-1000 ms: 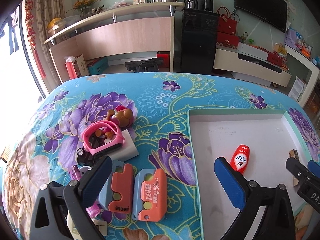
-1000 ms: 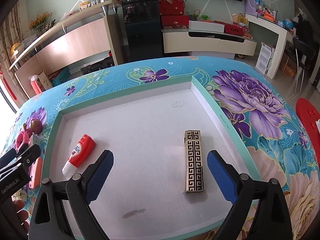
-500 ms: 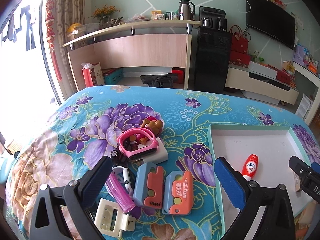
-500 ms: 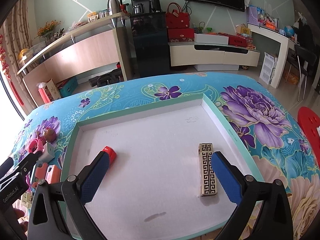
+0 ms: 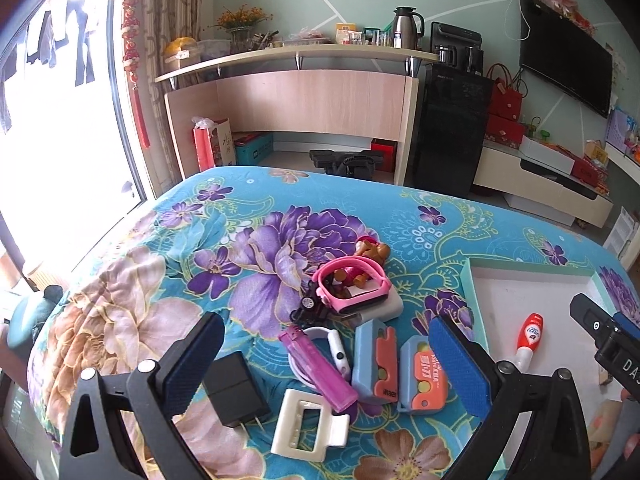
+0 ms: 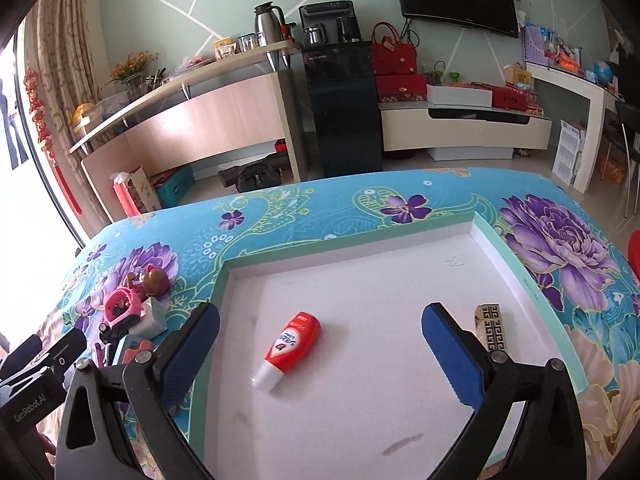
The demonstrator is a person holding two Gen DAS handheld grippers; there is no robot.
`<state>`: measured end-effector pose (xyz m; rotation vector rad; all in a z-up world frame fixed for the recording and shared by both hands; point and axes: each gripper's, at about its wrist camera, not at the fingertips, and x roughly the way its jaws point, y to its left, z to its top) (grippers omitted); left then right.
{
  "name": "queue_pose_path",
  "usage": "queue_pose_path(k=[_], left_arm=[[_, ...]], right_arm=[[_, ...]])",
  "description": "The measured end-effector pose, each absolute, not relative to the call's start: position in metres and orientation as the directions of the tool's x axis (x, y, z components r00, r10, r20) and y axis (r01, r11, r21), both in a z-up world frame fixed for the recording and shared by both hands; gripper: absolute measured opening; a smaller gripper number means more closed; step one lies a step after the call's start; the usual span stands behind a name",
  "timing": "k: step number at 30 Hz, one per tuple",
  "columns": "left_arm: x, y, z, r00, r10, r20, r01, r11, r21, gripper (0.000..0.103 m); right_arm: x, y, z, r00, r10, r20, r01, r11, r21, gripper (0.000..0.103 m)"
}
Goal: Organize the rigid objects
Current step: 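Move both open tools back from the tray toward the pile of items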
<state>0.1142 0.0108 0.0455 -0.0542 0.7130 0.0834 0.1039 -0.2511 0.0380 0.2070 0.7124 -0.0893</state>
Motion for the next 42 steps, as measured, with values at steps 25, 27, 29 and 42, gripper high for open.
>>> queue_pose_path(k=[25, 27, 29, 42], left_arm=[[0.093, 0.131, 0.016, 0.625, 0.142, -0.767, -0.308, 0.948, -0.075, 0.103], [0.092, 0.135, 0.011, 0.614, 0.14, -0.777, -0.312, 0.947, -0.076, 0.103], [0.092, 0.138, 0.005, 0.6, 0.133, -0.789, -0.309, 0.948, -0.075, 0.103], [0.096, 0.151, -0.01, 0.589, 0.046, -0.807, -0.288, 0.945, -0.157, 0.103]], right_arm=[[0.112, -0.105, 0.02, 0.665, 0.196, -0.721, -0.168, 0.98, 0.111, 0.101], [0.112, -0.097, 0.016, 0.651, 0.205, -0.731, -0.181, 0.977, 0.113, 0.101], [0.111, -0.091, 0.012, 0.638, 0.216, -0.739, -0.188, 0.974, 0.123, 0.101], [0.103, -0.071, 0.001, 0.604, 0.231, -0.763, -0.215, 0.969, 0.122, 0.101]])
